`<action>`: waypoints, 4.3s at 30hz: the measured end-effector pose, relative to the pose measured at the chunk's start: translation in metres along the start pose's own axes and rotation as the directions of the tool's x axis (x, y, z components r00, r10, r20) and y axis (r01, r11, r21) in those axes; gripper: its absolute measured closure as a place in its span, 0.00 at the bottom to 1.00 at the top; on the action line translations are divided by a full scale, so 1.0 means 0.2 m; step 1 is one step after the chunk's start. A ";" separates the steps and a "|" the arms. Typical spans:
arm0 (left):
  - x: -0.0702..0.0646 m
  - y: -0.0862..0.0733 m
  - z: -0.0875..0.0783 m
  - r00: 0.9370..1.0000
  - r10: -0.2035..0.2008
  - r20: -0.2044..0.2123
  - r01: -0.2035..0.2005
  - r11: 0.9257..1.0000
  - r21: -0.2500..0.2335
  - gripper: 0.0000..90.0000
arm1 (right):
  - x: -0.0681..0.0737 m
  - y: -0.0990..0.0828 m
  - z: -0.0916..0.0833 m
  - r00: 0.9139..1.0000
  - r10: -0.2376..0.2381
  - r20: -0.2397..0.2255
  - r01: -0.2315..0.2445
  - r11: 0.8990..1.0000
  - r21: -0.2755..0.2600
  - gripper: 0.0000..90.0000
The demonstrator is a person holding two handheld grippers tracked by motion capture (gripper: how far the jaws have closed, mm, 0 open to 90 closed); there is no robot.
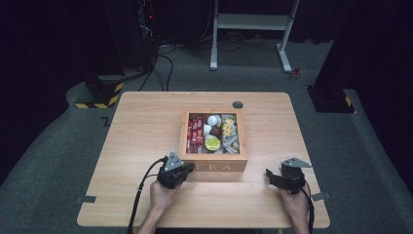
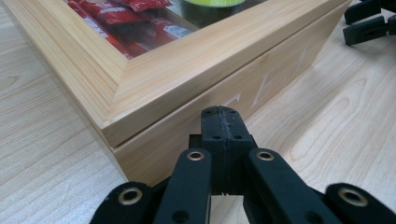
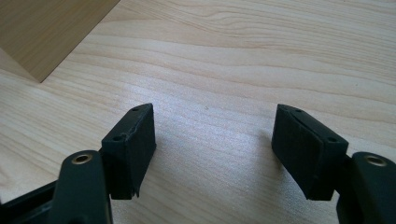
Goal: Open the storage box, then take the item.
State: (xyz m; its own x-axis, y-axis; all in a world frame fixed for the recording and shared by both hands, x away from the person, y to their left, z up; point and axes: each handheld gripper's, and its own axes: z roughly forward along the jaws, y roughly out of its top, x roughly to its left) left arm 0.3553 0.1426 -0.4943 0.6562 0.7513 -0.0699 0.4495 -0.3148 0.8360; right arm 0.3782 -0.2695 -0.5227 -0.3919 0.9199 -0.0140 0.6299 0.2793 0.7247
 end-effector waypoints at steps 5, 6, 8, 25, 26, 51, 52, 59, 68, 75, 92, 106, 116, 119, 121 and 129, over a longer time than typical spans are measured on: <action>-0.01 0.02 0.00 1.000 0.001 0.005 -0.001 1.000 -0.009 1.00 | 0.00 0.00 0.00 1.000 0.000 0.000 0.000 1.000 0.000 0.34; -0.01 0.03 0.00 1.000 0.002 0.004 -0.002 1.000 -0.012 1.00 | 0.00 0.00 0.00 1.000 0.000 0.000 0.000 1.000 0.000 0.34; -0.02 0.04 -0.01 1.000 0.001 0.004 -0.001 1.000 -0.024 1.00 | 0.00 0.00 0.00 1.000 0.001 0.000 -0.001 1.000 0.000 0.34; -0.04 0.07 0.00 1.000 0.008 -0.017 -0.009 0.999 -0.031 1.00 | 0.00 0.00 0.00 1.000 0.003 0.000 -0.003 1.000 0.001 0.34; -0.04 0.07 0.00 1.000 0.002 -0.019 -0.002 0.999 -0.035 1.00 | 0.00 0.00 0.00 1.000 -0.002 0.000 0.002 1.000 -0.001 0.34; 0.01 0.21 -0.06 1.000 -0.028 0.011 0.028 0.997 -0.073 1.00 | 0.00 0.00 0.00 1.000 0.001 -0.001 -0.001 1.000 0.001 0.34; 0.02 0.22 -0.07 1.000 -0.024 0.012 0.024 0.997 -0.071 1.00 | 0.00 0.00 0.00 1.000 0.001 0.000 -0.001 1.000 0.001 0.34; 0.03 0.26 -0.09 0.999 -0.026 0.026 0.027 0.998 -0.057 1.00 | 0.00 0.00 0.00 1.000 0.005 0.002 -0.005 1.000 0.001 0.34; 0.05 0.30 -0.10 0.998 -0.031 0.051 0.035 0.997 -0.069 1.00 | 0.01 0.01 0.01 1.000 0.005 0.003 -0.005 1.000 -0.002 0.37; 0.06 0.34 -0.08 0.998 -0.040 0.056 0.044 0.996 -0.073 1.00 | 0.01 0.01 0.01 1.000 0.006 -0.004 -0.006 1.000 0.000 0.36; 0.10 0.47 -0.11 0.998 -0.030 0.047 0.034 0.996 -0.087 1.00 | -0.01 0.02 -0.02 0.998 0.049 -0.047 -0.051 0.998 -0.046 0.44; 0.16 0.57 -0.13 0.998 -0.036 0.044 0.040 0.993 -0.111 1.00 | 0.10 0.22 -0.12 0.978 -0.045 -0.203 0.014 0.988 -0.151 0.44; 0.18 0.62 -0.14 0.999 -0.031 0.034 0.035 0.993 -0.112 1.00 | 0.21 0.33 -0.11 0.957 -0.121 -0.264 0.070 0.979 -0.192 0.48; 0.20 0.63 -0.14 0.998 -0.044 0.047 0.049 0.992 -0.119 1.00 | 0.26 0.36 -0.10 0.954 -0.155 -0.255 0.103 0.973 -0.208 0.47; 0.20 0.63 -0.14 0.998 -0.051 0.048 0.056 0.991 -0.118 1.00 | 0.27 0.37 -0.10 0.953 -0.153 -0.262 0.099 0.973 -0.209 0.47; 0.23 0.65 -0.14 0.997 -0.056 0.046 0.061 0.992 -0.109 1.00 | 0.34 0.45 -0.07 0.939 -0.162 -0.303 0.099 0.972 -0.211 0.45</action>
State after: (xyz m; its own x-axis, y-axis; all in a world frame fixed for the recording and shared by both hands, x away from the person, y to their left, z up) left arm 0.4272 0.1522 -0.3729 0.6572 0.7402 -0.1422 0.4198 -0.2028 0.8847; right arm 0.3997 -0.1857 -0.4492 -0.6728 0.7356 0.0783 0.4321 0.3049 0.8487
